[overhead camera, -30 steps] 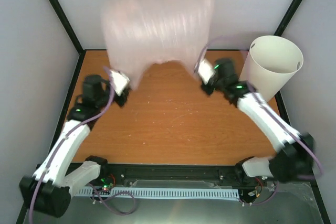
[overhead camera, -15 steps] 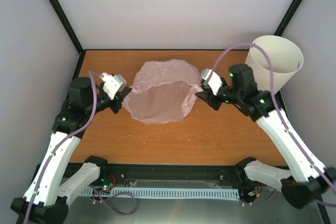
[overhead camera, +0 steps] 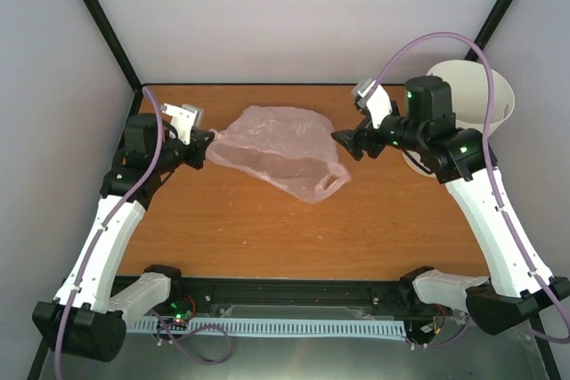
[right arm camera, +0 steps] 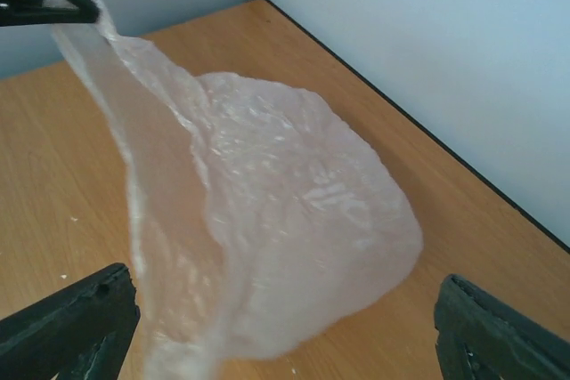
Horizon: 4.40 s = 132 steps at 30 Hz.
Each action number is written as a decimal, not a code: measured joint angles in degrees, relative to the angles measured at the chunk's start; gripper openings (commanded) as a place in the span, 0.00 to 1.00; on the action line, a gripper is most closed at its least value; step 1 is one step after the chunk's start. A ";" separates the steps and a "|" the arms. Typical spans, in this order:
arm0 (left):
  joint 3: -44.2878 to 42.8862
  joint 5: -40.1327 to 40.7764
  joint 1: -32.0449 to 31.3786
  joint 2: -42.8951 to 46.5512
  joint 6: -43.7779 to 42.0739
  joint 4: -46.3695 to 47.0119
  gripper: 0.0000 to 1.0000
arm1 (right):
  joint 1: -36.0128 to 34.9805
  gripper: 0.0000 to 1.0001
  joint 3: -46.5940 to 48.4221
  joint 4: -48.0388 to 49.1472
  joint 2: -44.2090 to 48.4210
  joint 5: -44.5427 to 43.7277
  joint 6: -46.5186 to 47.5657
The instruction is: Put the trash bags into the trash bin
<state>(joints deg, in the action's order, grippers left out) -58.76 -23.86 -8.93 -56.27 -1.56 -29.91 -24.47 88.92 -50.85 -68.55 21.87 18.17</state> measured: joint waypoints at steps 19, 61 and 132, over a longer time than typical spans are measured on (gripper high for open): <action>-0.07 -0.63 0.83 -1.31 5.38 3.43 0.01 | 29.86 0.72 20.37 -6.21 -20.46 -7.98 -5.81; -0.07 -1.90 4.44 -0.76 9.46 4.70 0.01 | 32.00 0.03 22.86 -14.10 -30.60 -3.56 -0.79; -2.80 3.89 12.96 3.19 9.77 1.49 0.01 | -21.00 0.06 1.05 -11.89 -20.55 -9.46 -5.14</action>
<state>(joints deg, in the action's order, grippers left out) -61.56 -19.97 4.03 -53.08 8.21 -28.42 -45.47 89.97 -62.74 -89.10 12.40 13.04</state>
